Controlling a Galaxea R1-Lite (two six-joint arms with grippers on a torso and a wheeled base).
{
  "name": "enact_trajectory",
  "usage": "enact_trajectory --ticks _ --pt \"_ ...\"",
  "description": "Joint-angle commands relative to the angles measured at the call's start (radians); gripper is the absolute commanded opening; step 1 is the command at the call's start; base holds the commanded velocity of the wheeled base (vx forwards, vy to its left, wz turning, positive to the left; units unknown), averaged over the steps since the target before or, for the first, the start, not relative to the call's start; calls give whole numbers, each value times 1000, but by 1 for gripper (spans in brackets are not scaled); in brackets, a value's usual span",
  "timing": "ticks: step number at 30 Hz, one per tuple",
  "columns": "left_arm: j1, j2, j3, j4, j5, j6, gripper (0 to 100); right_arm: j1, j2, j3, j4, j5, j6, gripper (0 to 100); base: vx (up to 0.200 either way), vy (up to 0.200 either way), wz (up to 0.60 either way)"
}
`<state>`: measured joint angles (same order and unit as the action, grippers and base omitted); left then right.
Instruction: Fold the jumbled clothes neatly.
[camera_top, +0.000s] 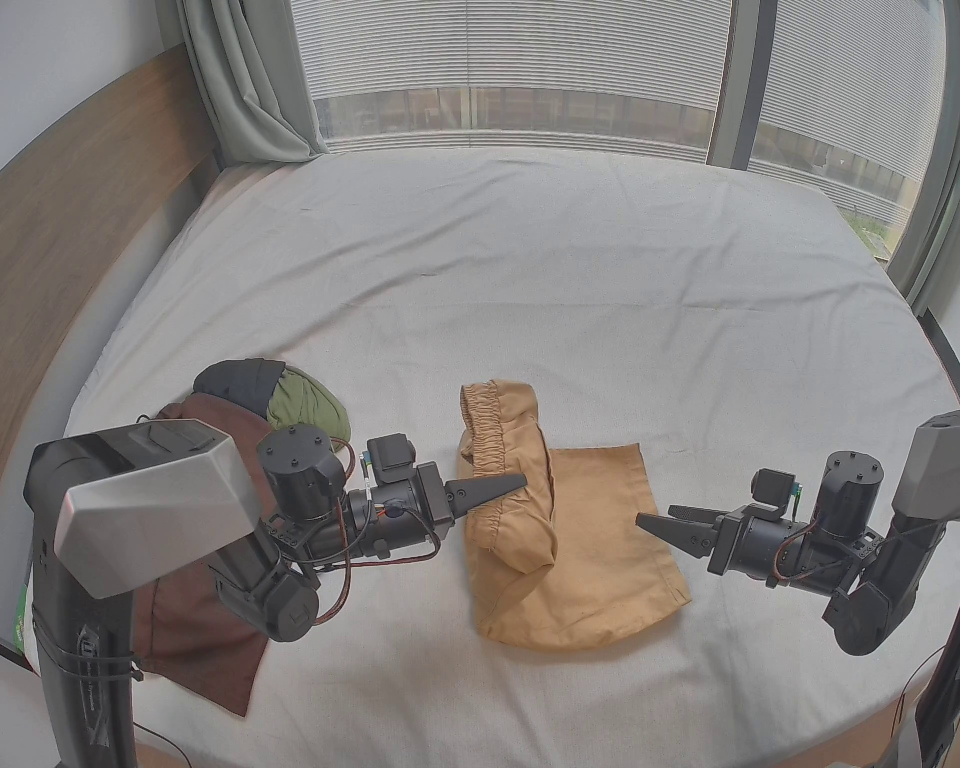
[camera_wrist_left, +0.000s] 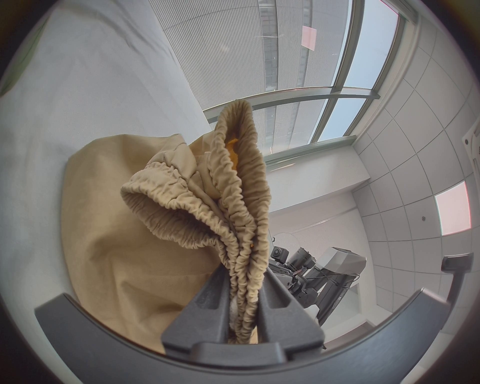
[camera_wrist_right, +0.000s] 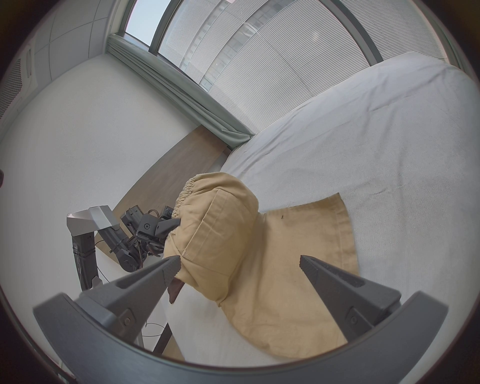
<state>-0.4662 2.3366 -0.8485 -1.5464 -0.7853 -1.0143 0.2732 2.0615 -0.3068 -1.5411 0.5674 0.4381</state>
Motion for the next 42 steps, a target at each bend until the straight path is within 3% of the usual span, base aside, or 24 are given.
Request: enact_trajectory --ticks 1,17,21,33,34,42 --pt "-25 10 -15 0 0 -20 0 -2 -7 -8 -1 0 1 100 0 0 0" --pt "-112 132 -109 -3 5 -30 0 -15 -29 -34 -1 -1 27 100 0 0 0" --pt "-134 179 -159 -3 60 -33 0 -15 -29 -34 -1 -1 27 100 0 0 0" --pt "-141 207 -176 -1 69 -37 0 -14 -27 -34 1 -1 27 100 0 0 0" --pt "-141 208 -178 -1 69 -35 100 -14 -27 -34 -1 -1 27 100 0 0 0" --pt "-138 221 -190 -1 69 -26 100 -14 -26 -32 -1 0 27 100 0 0 0"
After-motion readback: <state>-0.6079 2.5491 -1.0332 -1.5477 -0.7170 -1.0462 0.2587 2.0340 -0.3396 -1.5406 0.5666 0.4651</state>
